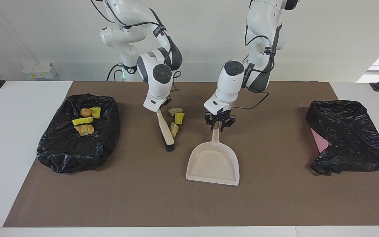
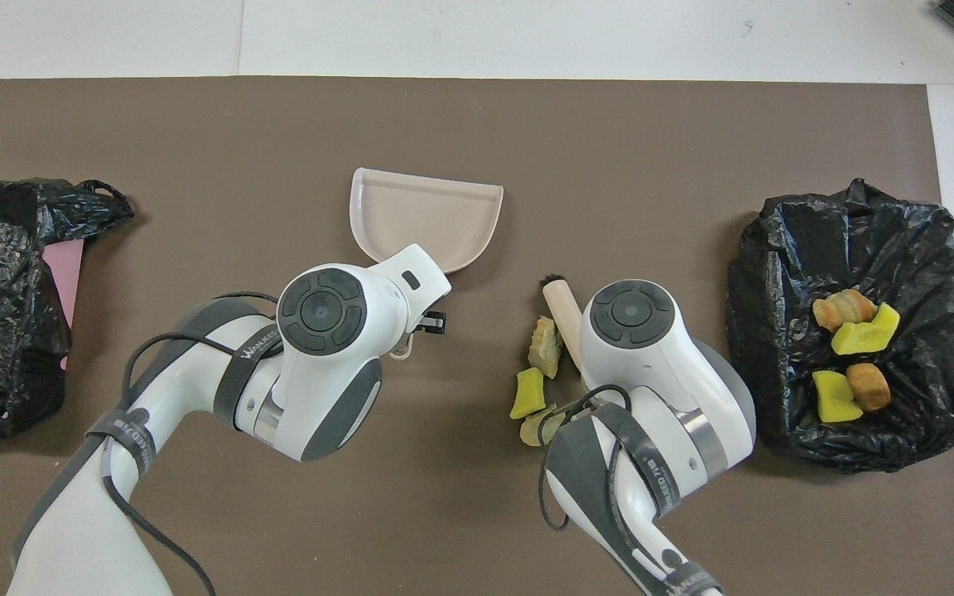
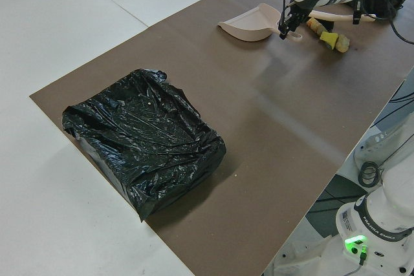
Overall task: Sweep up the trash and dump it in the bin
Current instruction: 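Sweep the pieces toward the mat center with the right gripper's brush, then drag the dustpan toward the gathered pieces with the left gripper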
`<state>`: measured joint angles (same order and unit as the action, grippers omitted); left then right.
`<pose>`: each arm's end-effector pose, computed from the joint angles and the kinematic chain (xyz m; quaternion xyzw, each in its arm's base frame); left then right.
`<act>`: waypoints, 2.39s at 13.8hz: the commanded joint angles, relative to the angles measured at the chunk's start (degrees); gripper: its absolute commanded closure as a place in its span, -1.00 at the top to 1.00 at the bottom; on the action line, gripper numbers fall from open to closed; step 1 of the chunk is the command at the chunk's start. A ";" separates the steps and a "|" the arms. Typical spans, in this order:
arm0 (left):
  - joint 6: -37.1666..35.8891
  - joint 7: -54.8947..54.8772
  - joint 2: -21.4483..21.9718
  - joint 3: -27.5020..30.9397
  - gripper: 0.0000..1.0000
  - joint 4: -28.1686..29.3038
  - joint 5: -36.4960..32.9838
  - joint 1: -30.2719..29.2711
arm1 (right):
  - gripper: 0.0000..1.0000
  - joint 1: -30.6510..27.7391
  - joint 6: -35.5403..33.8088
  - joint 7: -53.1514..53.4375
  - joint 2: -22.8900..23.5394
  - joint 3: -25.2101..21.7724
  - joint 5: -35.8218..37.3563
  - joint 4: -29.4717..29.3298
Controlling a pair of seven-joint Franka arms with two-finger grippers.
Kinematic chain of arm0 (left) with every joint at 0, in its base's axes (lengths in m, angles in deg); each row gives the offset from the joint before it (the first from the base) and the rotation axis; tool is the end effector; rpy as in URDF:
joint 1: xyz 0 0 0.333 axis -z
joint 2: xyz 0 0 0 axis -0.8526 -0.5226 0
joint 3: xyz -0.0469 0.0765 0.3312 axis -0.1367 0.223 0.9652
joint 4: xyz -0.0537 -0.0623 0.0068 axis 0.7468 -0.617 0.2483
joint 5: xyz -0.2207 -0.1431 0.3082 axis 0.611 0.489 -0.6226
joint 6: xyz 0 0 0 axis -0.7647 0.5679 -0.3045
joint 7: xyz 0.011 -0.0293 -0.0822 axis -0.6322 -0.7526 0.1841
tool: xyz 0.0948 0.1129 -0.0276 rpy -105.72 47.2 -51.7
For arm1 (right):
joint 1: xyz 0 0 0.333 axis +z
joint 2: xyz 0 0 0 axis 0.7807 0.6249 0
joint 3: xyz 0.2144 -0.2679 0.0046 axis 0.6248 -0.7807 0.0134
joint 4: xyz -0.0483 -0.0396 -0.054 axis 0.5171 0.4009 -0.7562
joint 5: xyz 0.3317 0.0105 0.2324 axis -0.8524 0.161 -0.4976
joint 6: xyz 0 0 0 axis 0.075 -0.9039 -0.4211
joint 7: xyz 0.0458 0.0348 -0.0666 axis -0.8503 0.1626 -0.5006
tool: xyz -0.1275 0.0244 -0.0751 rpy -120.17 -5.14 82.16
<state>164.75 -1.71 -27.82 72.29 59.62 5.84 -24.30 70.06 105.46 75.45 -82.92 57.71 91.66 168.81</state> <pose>0.5237 -0.3493 0.3395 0.9932 -0.0931 0.0573 0.0396 0.4596 0.2322 0.3224 0.9687 0.1681 -0.1714 0.0631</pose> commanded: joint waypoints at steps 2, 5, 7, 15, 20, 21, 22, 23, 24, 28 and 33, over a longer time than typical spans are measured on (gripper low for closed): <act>-1.31 0.28 0.00 -0.26 -0.98 0.03 -0.39 -0.44 | -1.00 -0.80 -4.60 3.60 -0.94 -0.05 -3.62 -0.69; -3.76 -0.42 0.09 -0.08 -1.00 -0.49 -0.57 -0.62 | -1.00 -0.89 -8.47 5.01 -1.91 -0.49 -3.62 -1.83; -5.35 -3.22 1.05 0.44 -1.00 -1.02 -1.00 -1.49 | -1.00 -1.68 -10.58 6.23 -3.93 -0.49 -3.62 -1.75; -14.83 -23.59 7.81 0.45 -1.00 -1.90 -1.10 -10.19 | -1.00 2.88 -11.49 19.15 -9.72 -0.23 -8.80 5.27; -23.10 -45.21 10.37 0.45 -1.00 -1.73 -1.10 -16.08 | -1.00 4.91 -2.69 21.80 -13.43 -0.23 -11.71 12.49; -23.81 -49.94 10.80 0.45 -1.00 -1.38 -1.10 -16.78 | -1.00 4.82 -1.64 21.88 -13.34 -0.23 -13.45 12.49; -24.25 -55.39 10.98 0.45 -1.00 -1.03 -1.10 -18.44 | -1.00 4.39 -0.24 22.75 -13.25 -0.31 -15.12 12.66; -24.25 -62.31 10.98 0.45 -1.00 -0.76 -1.10 -19.59 | -1.00 4.38 0.73 24.85 -12.90 -0.31 -15.57 12.93; -24.25 -70.56 10.99 0.45 -1.00 -0.76 -1.10 -21.43 | -1.00 4.29 0.83 25.13 -12.81 -0.31 -15.58 13.02; -22.94 -83.38 13.26 0.45 -1.00 3.44 -1.10 -23.38 | -1.00 4.12 1.27 25.75 -12.81 -0.31 -15.58 13.28; -16.45 -86.81 15.64 0.27 -1.00 9.86 -1.80 -18.92 | -1.00 3.24 1.71 26.72 -13.42 -0.31 -15.58 14.86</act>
<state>144.23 -87.02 -15.58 72.20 64.45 5.41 -46.28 74.26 105.75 101.38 -94.56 57.04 77.48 181.36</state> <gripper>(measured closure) 0.687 0.740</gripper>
